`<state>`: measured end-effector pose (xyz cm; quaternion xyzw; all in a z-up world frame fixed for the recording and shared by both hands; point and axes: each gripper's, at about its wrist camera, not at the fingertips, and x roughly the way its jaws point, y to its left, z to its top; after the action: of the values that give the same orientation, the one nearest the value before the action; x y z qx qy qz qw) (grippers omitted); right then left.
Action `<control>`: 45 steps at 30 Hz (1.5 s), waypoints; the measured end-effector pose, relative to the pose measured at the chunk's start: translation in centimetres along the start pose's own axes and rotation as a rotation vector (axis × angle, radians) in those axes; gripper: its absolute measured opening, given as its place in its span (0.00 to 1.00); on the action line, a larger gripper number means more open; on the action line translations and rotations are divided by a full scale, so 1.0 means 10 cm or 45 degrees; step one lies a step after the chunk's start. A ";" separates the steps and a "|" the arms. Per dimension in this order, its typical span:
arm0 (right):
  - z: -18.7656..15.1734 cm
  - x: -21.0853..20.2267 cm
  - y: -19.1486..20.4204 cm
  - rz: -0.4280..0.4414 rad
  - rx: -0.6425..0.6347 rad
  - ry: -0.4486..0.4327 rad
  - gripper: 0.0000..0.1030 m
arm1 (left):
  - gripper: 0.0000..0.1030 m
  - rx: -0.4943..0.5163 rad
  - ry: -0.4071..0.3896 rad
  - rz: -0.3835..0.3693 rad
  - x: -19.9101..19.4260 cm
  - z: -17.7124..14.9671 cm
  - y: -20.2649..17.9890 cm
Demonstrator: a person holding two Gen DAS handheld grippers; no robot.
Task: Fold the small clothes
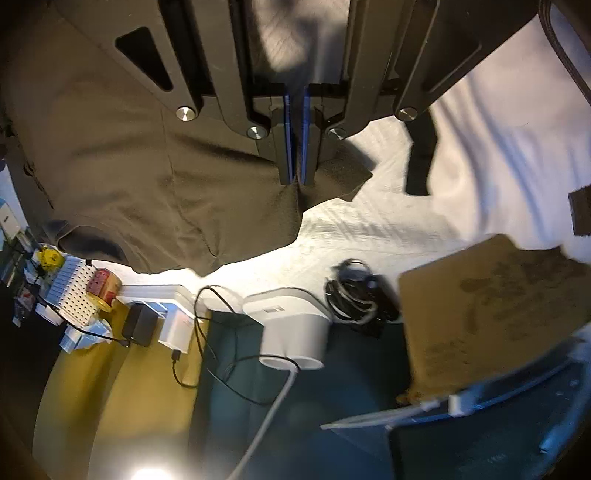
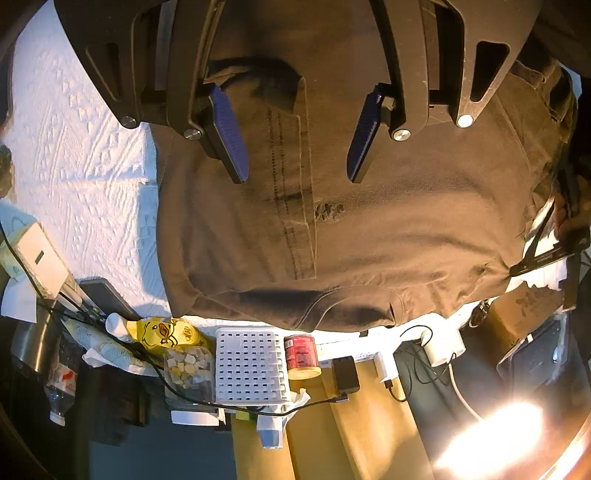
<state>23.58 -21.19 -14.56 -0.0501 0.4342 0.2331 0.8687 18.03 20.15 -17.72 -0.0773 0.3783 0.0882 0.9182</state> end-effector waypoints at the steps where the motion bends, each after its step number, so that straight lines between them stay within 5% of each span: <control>1: 0.00 -0.01 0.00 0.004 0.001 -0.004 0.57 | 0.03 0.002 -0.004 0.010 -0.03 -0.02 -0.02; 17: -0.17 -0.17 -0.32 0.026 0.088 -0.063 0.57 | 0.03 0.192 -0.041 -0.083 -0.18 0.14 -0.87; 26: -0.25 -0.24 -0.44 0.025 0.134 -0.082 0.57 | 0.05 0.300 0.174 -0.184 0.28 -0.04 -1.55; 28: -0.27 -0.27 -0.46 0.022 0.145 -0.089 0.57 | 0.16 0.316 0.211 -0.235 0.29 -0.09 -1.64; 30: -0.27 -0.28 -0.49 0.016 0.164 -0.086 0.57 | 0.63 0.347 0.214 -0.304 0.20 -0.14 -1.73; 31: -0.27 -0.28 -0.50 0.014 0.170 -0.084 0.57 | 0.69 0.347 0.208 -0.352 0.11 -0.16 -1.74; 35: -0.26 -0.29 -0.50 0.010 0.178 -0.084 0.57 | 0.71 0.301 0.194 -0.450 -0.19 -0.18 -1.61; 41: -0.23 -0.29 -0.41 0.023 0.144 -0.082 0.57 | 0.71 0.150 0.135 -0.250 -0.42 -0.20 -0.92; 45: -0.22 -0.27 -0.31 0.041 0.122 -0.075 0.57 | 0.71 0.075 0.180 -0.208 -0.31 -0.30 -0.65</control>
<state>22.02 -25.54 -14.17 0.0056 0.4197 0.2275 0.8787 15.32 12.88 -17.15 -0.0868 0.4368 -0.0037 0.8953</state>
